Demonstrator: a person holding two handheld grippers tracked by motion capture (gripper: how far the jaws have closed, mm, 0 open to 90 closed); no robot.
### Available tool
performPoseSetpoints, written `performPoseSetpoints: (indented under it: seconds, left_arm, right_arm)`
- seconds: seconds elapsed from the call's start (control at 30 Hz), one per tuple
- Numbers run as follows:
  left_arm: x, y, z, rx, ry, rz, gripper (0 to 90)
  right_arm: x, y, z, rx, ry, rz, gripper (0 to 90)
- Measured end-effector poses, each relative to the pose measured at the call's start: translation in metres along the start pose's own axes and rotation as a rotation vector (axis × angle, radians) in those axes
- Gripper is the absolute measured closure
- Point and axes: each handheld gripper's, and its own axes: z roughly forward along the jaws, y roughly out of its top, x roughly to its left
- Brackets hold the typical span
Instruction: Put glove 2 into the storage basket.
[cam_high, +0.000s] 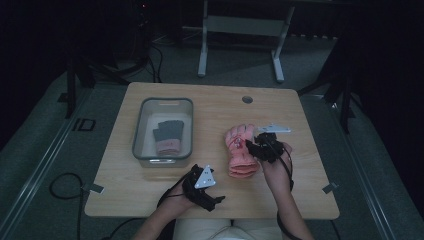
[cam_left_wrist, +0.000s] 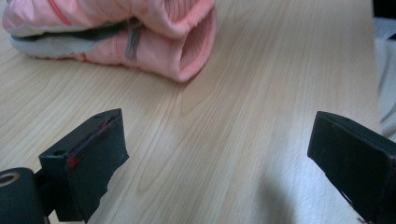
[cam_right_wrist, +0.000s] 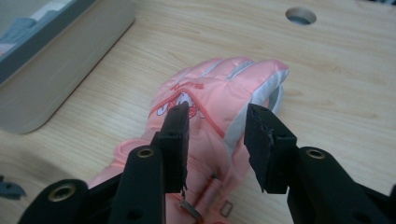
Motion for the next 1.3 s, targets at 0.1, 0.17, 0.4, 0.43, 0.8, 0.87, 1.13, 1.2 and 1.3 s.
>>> performPoseSetpoints:
  seconds: [0.1, 0.17, 0.4, 0.43, 0.8, 0.87, 1.13, 1.2, 1.3]
  left_arm:
    - [0.001, 0.007, -0.004, -0.026, 0.012, -0.043, 3.8]
    - [0.001, 0.012, -0.008, -0.036, 0.045, -0.050, 3.8]
    - [0.009, 0.039, -0.016, -0.051, 0.063, -0.148, 5.1]
    - [0.010, 0.045, -0.016, -0.052, 0.065, -0.145, 5.1]
    - [0.039, 0.089, 0.001, -0.016, 0.099, -0.203, 5.2]
    - [0.045, 0.096, 0.004, -0.008, 0.113, -0.216, 5.2]
    - [0.075, 0.117, 0.020, 0.048, 0.194, -0.261, 5.7]
    - [0.083, 0.118, 0.025, 0.065, 0.200, -0.279, 5.7]
    - [0.091, 0.117, 0.033, 0.079, 0.202, -0.302, 5.7]
  right_arm:
    - [-0.007, -0.001, -0.005, -0.007, 0.018, -0.022, 59.2]
    - [-0.012, -0.001, -0.009, -0.017, 0.013, -0.041, 59.3]
    - [-0.036, -0.004, -0.018, -0.043, 0.034, -0.065, 58.6]
    - [-0.038, -0.003, -0.017, -0.045, 0.036, -0.065, 58.6]
    - [-0.041, 0.002, -0.010, -0.051, 0.074, -0.114, 60.4]
    - [-0.041, 0.003, -0.008, -0.055, 0.079, -0.110, 60.4]
    - [-0.031, 0.014, 0.009, -0.056, 0.094, -0.117, 64.2]
    - [-0.028, 0.015, 0.015, -0.047, 0.109, -0.109, 64.9]
    - [-0.026, 0.013, 0.025, -0.028, 0.107, -0.101, 65.1]
